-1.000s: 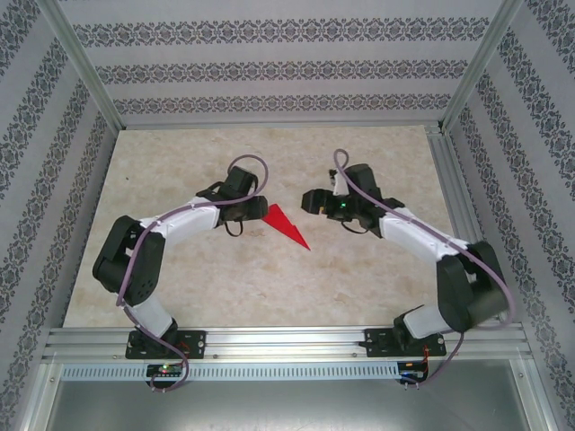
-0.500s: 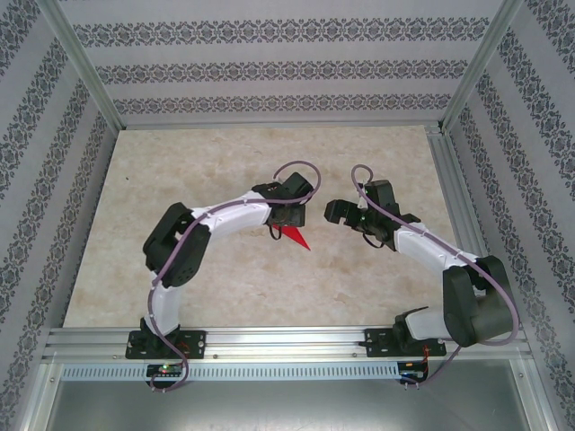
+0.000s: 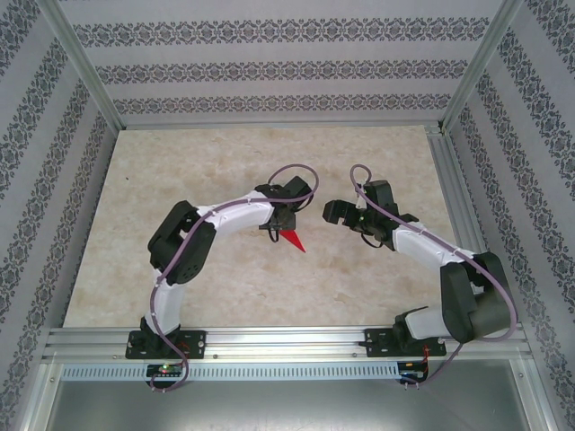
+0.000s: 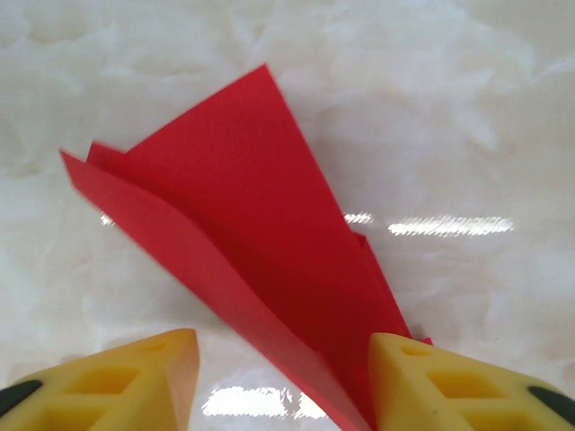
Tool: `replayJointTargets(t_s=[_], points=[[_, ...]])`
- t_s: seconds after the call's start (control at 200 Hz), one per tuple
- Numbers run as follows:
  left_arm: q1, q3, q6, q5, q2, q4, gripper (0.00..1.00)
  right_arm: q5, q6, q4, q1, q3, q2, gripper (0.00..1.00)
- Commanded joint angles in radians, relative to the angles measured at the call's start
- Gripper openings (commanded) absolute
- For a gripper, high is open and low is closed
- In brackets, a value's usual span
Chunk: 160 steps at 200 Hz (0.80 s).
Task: Fold a paper plane with a square sheet of paper (pick it up from the middle)
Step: Move a paper plane to the center of the table.
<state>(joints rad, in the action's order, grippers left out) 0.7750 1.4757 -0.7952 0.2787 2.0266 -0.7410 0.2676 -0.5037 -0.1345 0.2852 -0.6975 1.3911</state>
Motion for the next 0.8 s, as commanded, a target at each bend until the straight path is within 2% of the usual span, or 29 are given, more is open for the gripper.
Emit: replayJointTargets(t_s=[0.0, 0.26, 0.45, 0.594, 0.794], points=[[0.009, -0.045, -0.056, 0.020, -0.064, 0.032, 0.46, 0.022, -0.015, 0.024, -0.010, -0.007, 0.014, 0.96], [0.007, -0.106, -0.092, 0.036, -0.102, 0.104, 0.24, 0.029, -0.016, 0.022, -0.010, -0.011, 0.028, 0.95], [0.004, -0.128, -0.085, 0.027, -0.108, 0.145, 0.00, 0.036, -0.012, 0.035, -0.010, -0.007, 0.027, 0.95], [0.004, -0.150, -0.046, -0.005, -0.155, 0.201, 0.00, 0.039, -0.006, 0.044, -0.012, 0.000, 0.019, 0.95], [0.005, -0.220, 0.091, -0.172, -0.262, 0.397, 0.00, 0.015, 0.014, 0.038, -0.012, 0.013, -0.057, 0.95]])
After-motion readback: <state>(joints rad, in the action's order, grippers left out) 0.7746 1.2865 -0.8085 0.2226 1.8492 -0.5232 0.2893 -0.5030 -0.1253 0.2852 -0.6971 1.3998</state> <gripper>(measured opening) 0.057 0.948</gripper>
